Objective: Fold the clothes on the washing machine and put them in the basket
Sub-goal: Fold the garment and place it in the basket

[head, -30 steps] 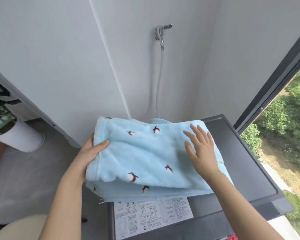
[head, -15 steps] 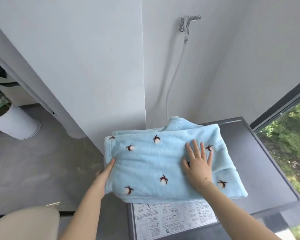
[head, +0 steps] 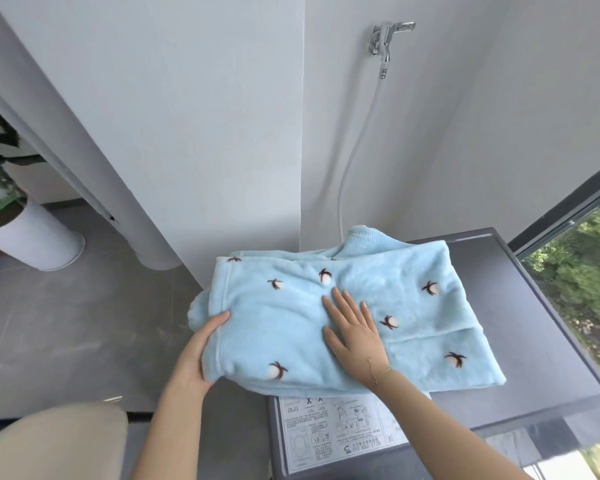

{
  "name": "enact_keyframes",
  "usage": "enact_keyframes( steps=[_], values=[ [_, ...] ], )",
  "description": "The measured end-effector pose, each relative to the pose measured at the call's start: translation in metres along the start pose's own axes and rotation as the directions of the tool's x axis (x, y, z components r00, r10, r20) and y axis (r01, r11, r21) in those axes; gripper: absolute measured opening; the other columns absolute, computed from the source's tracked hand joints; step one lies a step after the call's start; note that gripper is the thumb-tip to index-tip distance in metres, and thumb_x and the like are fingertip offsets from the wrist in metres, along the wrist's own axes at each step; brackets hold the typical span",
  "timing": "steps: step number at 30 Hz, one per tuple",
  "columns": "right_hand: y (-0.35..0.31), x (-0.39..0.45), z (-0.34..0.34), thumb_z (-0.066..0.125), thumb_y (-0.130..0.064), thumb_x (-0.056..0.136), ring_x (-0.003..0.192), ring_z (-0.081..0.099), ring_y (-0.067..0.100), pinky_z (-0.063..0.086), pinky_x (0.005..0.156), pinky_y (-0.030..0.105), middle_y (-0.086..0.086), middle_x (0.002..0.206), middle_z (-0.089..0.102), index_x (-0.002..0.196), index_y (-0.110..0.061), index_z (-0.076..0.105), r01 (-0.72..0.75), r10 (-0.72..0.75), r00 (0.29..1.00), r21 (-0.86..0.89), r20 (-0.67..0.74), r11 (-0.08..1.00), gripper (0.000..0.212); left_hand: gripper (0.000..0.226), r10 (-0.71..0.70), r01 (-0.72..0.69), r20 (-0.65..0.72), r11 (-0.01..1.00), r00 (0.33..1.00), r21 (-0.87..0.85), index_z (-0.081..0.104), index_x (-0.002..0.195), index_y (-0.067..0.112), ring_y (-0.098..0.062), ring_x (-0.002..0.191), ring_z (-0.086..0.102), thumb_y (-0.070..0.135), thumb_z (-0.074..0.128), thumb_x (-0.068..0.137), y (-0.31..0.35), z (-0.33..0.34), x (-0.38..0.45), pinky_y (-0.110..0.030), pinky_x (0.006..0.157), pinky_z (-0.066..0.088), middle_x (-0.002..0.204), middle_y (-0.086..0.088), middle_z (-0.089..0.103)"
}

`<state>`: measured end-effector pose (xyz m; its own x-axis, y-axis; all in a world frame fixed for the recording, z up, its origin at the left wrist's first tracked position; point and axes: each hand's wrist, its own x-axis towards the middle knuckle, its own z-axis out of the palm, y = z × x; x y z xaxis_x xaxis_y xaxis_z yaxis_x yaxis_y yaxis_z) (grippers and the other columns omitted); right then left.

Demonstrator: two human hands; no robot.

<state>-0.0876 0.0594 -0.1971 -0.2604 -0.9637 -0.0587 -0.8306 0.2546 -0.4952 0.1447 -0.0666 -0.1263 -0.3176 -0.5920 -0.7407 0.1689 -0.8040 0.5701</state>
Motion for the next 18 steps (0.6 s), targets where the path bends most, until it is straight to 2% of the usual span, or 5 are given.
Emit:
enact_keyframes(
  steps=[3,7,12,16,18],
  values=[
    [0.003,0.000,-0.018,0.049,-0.030,0.095,0.146,0.013,0.000,-0.001,0.121,0.025,-0.014,0.156,0.023,0.144,-0.027,0.044,-0.112,0.092,0.993,0.392,0.070,0.913,0.049,0.033,0.120,-0.118,-0.030,0.991,0.992,0.064,0.066,0.114,0.014,-0.026,0.103,0.068,0.022,0.070,0.082,0.012,0.025,-0.023,-0.040,0.085,0.052,0.107,-0.007,0.073],
    [0.017,-0.018,-0.056,0.053,-0.007,0.096,0.121,0.054,0.006,0.039,0.110,0.030,-0.007,0.130,0.062,0.111,-0.022,0.072,-0.327,0.376,0.916,0.809,0.143,0.488,0.028,0.030,0.394,-0.374,-0.036,0.895,0.919,0.241,0.067,0.107,0.013,-0.021,0.094,0.071,0.009,0.074,0.078,0.031,0.078,-0.057,-0.033,0.076,0.054,0.101,-0.005,0.074],
    [0.063,-0.043,-0.111,0.048,-0.013,0.099,0.100,0.069,0.025,0.054,0.082,0.034,0.014,0.119,0.068,0.107,-0.008,0.068,-0.292,0.585,0.789,0.952,0.188,0.088,0.023,0.059,0.628,-0.640,0.245,0.540,0.738,0.546,0.059,0.115,0.020,-0.009,0.101,0.067,0.027,0.084,0.063,0.008,0.185,-0.084,-0.026,0.086,0.052,0.107,0.007,0.070],
    [0.079,-0.058,-0.150,0.049,-0.005,0.097,0.078,0.062,0.028,0.049,0.076,0.037,0.020,0.093,0.068,0.089,0.002,0.061,0.035,0.842,0.522,0.989,-0.138,0.141,0.017,0.060,0.142,-0.714,0.711,0.307,0.689,0.630,0.042,0.142,0.031,0.005,0.130,0.038,0.042,0.066,0.088,-0.047,0.263,-0.097,-0.016,0.108,0.031,0.133,0.022,0.039],
    [0.099,-0.065,-0.164,0.046,-0.015,0.101,0.097,0.061,0.031,0.050,0.078,0.039,0.011,0.085,0.069,0.090,-0.010,0.062,-0.110,0.779,0.625,0.994,0.060,0.012,0.020,0.032,0.124,-0.744,0.769,0.387,0.627,0.544,0.062,0.126,0.023,0.008,0.125,0.044,0.030,0.059,0.095,-0.058,0.270,-0.093,-0.015,0.105,0.036,0.134,0.015,0.049]
  ],
)
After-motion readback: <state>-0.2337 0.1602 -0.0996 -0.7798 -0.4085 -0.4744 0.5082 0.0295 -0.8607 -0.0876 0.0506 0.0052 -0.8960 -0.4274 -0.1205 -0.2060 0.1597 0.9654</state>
